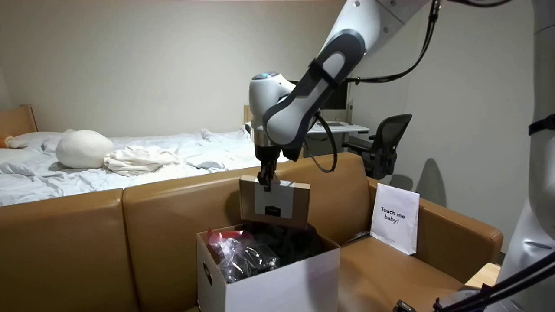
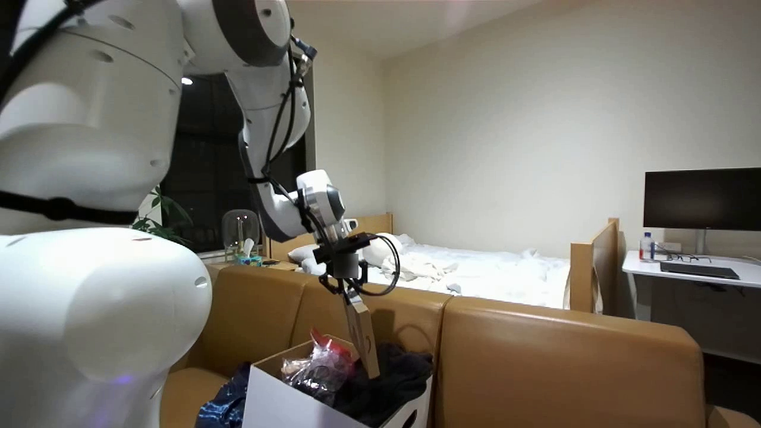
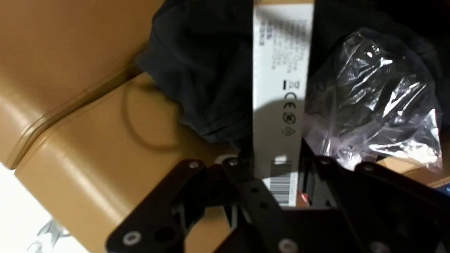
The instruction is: Pick up the black cloth, plastic and brown book from the sofa and put them in the box
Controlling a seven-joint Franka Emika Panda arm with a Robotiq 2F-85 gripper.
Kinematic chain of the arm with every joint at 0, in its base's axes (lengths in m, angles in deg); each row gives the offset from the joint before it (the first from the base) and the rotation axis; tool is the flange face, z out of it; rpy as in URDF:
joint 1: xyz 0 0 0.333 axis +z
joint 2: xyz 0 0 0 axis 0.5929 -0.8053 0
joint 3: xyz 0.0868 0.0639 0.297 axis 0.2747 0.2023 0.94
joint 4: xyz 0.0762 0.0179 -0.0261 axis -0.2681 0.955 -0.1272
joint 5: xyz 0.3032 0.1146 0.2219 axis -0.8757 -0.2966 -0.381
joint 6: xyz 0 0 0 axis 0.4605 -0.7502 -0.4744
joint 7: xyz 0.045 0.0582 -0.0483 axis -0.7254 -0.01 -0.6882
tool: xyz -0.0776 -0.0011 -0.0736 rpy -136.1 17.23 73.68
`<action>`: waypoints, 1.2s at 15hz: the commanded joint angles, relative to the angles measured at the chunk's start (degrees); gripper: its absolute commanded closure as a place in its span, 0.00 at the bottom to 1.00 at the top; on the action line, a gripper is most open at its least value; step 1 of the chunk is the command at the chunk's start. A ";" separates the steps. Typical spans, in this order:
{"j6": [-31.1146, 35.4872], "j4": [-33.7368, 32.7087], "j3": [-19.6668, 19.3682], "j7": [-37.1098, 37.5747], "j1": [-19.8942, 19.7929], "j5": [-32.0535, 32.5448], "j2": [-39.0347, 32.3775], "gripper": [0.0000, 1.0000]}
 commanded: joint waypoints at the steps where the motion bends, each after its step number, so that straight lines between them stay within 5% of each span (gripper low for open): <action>1: 1.37 -3.29 0.09 -6.71 -0.45 -4.58 -9.93 0.90; 6: 13.07 -7.42 -6.70 1.36 3.75 -0.12 -21.24 0.90; 9: 15.95 -9.22 -9.52 3.01 3.50 -2.87 -23.46 0.90; 18: 4.51 -15.06 -6.91 -0.59 2.30 -6.86 -30.68 0.90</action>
